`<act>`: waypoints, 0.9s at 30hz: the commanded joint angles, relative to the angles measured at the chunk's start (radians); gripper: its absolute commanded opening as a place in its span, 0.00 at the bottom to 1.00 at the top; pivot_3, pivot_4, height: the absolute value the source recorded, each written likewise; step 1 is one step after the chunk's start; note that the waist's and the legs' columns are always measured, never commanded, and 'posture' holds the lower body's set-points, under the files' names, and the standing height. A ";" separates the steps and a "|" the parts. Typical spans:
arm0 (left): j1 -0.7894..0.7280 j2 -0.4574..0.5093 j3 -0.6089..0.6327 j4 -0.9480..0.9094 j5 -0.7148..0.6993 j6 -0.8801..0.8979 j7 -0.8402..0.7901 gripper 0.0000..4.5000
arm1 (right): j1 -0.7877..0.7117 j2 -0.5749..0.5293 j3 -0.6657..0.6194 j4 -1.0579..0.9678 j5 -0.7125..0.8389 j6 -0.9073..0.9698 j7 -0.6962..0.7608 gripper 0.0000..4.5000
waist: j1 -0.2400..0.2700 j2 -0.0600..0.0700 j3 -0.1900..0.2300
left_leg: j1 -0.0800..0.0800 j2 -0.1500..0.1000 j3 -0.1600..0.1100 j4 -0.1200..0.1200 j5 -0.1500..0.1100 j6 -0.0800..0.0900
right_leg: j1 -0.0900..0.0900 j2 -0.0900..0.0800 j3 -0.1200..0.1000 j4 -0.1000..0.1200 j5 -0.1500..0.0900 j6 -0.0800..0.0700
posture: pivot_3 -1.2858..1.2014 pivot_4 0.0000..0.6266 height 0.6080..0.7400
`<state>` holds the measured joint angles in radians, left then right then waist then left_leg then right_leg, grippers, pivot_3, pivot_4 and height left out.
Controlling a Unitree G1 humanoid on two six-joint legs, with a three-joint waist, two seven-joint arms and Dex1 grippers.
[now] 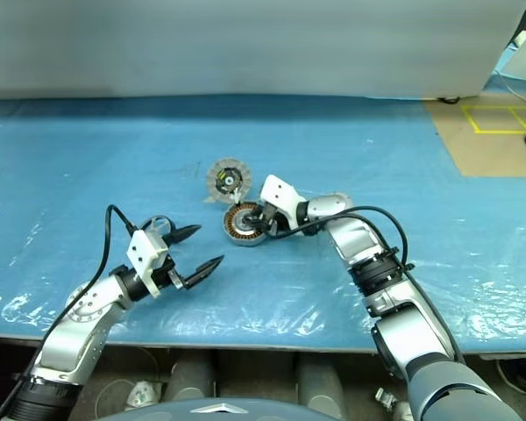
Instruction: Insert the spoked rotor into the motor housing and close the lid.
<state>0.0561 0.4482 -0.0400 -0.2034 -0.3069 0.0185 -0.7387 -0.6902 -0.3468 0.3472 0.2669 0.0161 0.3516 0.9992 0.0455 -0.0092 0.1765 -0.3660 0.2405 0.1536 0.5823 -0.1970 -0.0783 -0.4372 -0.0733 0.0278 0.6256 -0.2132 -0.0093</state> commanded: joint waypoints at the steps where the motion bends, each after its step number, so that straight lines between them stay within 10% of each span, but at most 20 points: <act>1: 0.001 0.002 0.016 -0.014 -0.002 -0.020 -0.004 1.00 | 0.000 0.003 0.007 -0.007 -0.004 -0.014 0.003 0.15 | 0.000 0.000 0.000 | 0.000 0.000 0.000 0.000 0.000 0.000 | 0.000 0.000 0.000 0.000 0.000 0.000 | 0.52 0.24 1.00; 16: -0.010 0.004 0.012 -0.010 0.001 -0.019 -0.013 1.00 | 0.006 0.002 0.003 0.005 -0.010 -0.012 0.006 0.15 | 0.000 0.000 0.000 | 0.000 0.000 0.000 0.000 0.000 0.000 | 0.000 0.000 0.000 0.000 0.000 0.000 | 0.52 0.24 1.00; 22: -0.015 0.005 0.011 -0.007 0.002 -0.015 -0.017 1.00 | 0.001 0.033 -0.107 -0.038 0.137 0.049 0.044 0.67 | 0.000 0.000 0.000 | 0.000 0.000 0.000 0.000 0.000 0.000 | 0.000 0.000 0.000 0.000 0.000 0.000 | 0.52 0.24 1.00; 27: -0.024 0.003 0.010 0.001 0.003 -0.016 -0.019 1.00 | -0.014 0.042 -0.158 -0.038 0.192 0.067 0.035 0.67 | 0.001 0.000 0.000 | 0.000 0.000 0.000 0.000 0.000 0.000 | 0.000 0.000 0.000 0.000 0.000 0.000 | 0.52 0.24 1.00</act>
<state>0.0407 0.4484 -0.0402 -0.1938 -0.3054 0.0180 -0.7552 -0.6845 -0.3116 0.2138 0.2638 0.1774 0.4200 1.0378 0.0462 -0.0093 0.1764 -0.3661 0.2406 0.1536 0.5823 -0.1970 -0.0782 -0.4373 -0.0733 0.0278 0.6256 -0.2132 -0.0093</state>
